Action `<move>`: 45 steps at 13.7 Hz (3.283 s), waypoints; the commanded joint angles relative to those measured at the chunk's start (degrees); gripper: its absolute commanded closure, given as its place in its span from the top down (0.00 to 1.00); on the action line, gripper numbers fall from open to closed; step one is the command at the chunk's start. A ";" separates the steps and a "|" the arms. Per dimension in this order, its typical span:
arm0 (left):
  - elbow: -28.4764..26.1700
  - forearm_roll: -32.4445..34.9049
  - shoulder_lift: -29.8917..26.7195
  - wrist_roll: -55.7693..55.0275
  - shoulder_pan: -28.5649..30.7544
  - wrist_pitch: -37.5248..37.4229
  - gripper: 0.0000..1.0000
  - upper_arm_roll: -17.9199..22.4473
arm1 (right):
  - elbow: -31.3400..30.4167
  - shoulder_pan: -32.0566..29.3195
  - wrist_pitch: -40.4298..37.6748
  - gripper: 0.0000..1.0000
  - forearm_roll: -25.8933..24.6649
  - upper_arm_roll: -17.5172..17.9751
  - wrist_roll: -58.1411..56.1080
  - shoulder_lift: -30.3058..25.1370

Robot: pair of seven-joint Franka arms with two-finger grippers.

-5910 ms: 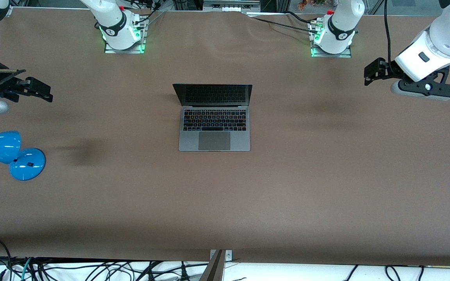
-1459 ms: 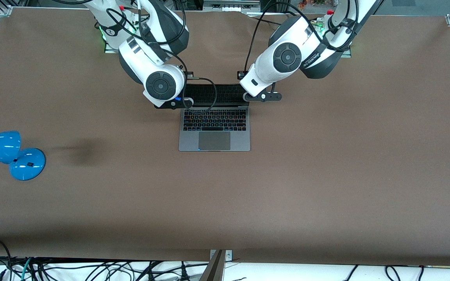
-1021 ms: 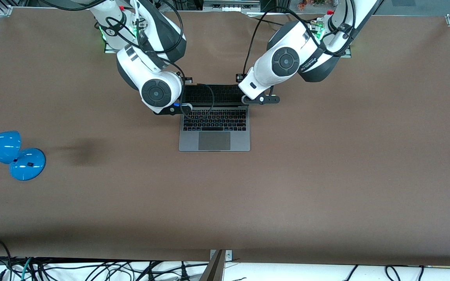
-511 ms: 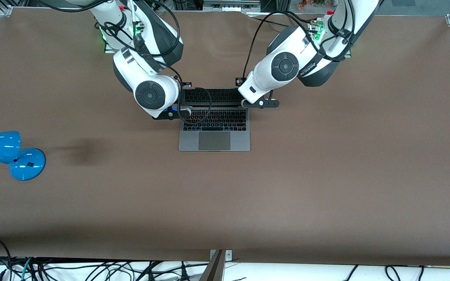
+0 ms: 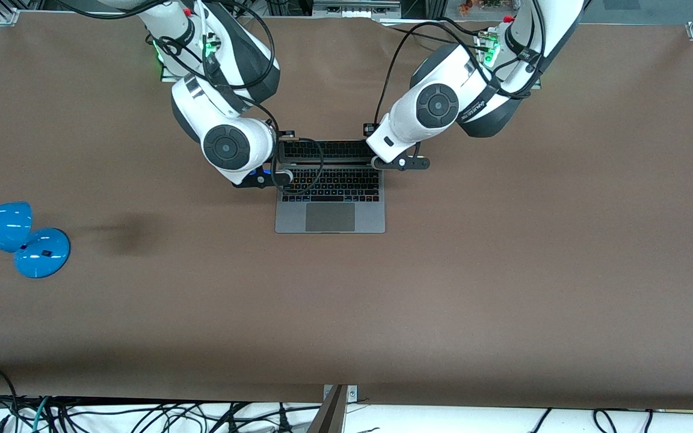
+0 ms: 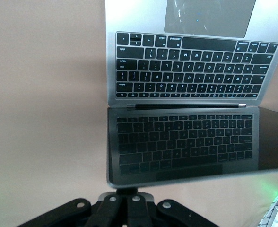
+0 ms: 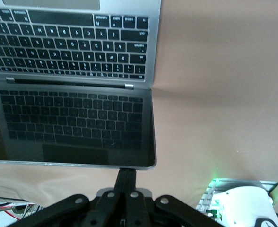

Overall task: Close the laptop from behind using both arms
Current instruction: 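Push the laptop screen forward with both grippers toward the keyboard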

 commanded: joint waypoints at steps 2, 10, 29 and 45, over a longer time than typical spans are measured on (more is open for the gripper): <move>1.99 2.38 1.93 -0.92 -0.38 0.00 0.00 0.24 | -0.39 -0.11 2.66 0.01 0.24 -0.75 -3.41 0.63; 6.13 6.95 6.15 -2.33 -0.38 0.00 0.00 0.50 | -0.39 -0.19 6.61 0.01 -0.02 -0.75 -3.50 1.51; 13.60 8.54 12.57 -1.71 -0.38 0.09 0.00 3.23 | -0.13 -0.28 16.71 0.01 -0.02 -4.18 -11.23 4.32; 18.61 11.71 19.34 -2.33 -2.22 2.98 0.00 6.47 | -0.13 -0.11 26.39 0.00 -0.29 -6.20 -18.62 8.54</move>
